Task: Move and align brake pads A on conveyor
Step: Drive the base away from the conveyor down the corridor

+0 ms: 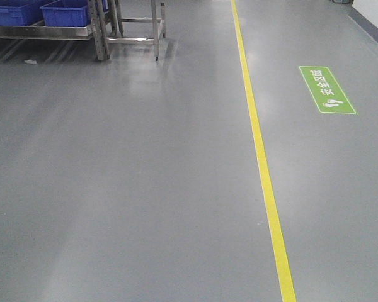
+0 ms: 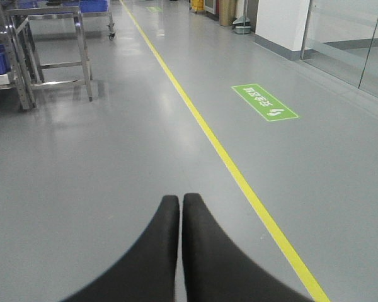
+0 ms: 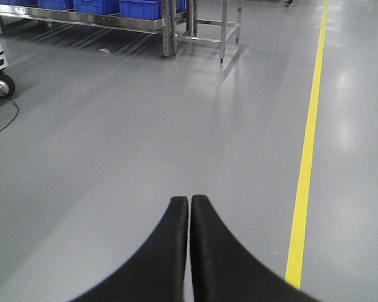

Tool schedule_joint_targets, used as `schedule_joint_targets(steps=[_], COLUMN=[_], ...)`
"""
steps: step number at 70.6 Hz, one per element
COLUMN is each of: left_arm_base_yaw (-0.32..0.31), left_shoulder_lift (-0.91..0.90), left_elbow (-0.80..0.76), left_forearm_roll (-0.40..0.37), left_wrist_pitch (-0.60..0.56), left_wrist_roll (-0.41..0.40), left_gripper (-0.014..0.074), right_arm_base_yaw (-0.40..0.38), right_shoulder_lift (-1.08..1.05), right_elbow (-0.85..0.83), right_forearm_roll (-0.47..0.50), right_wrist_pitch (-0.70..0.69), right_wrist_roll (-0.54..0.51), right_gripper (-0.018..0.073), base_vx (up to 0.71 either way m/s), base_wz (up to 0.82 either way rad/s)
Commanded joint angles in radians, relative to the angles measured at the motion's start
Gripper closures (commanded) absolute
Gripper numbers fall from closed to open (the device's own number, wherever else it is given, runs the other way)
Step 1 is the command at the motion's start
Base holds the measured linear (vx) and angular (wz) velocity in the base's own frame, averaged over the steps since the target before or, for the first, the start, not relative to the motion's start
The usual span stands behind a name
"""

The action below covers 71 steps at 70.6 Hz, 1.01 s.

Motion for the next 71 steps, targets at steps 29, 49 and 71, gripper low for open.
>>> schedule_joint_targets(steps=[29,49,71], left_arm_base_yaw=[-0.007,-0.007,-0.007], left_shoulder_lift=[0.007,0.007,0.007], left_elbow=[-0.026,-0.026,-0.026], left_forearm_roll=[-0.017,-0.017,-0.017], left_wrist_pitch=[-0.06,-0.06,-0.06], left_wrist_roll=[0.0,0.0,0.0], left_gripper=[0.0603,0.0603,0.0603], right_arm_base_yaw=[-0.003,-0.003,-0.003], right_shoulder_lift=[0.009,0.009,0.009], right_elbow=[-0.028,-0.028,-0.028], right_forearm_roll=[-0.007,-0.007,-0.007], right_wrist_pitch=[-0.074,-0.074,-0.075], right_wrist_roll=[0.004,0.004,0.004], right_gripper=[0.0568,0.0568,0.0568], base_vx=[0.35,0.45,0.53], base_wz=[-0.01,0.01,-0.09])
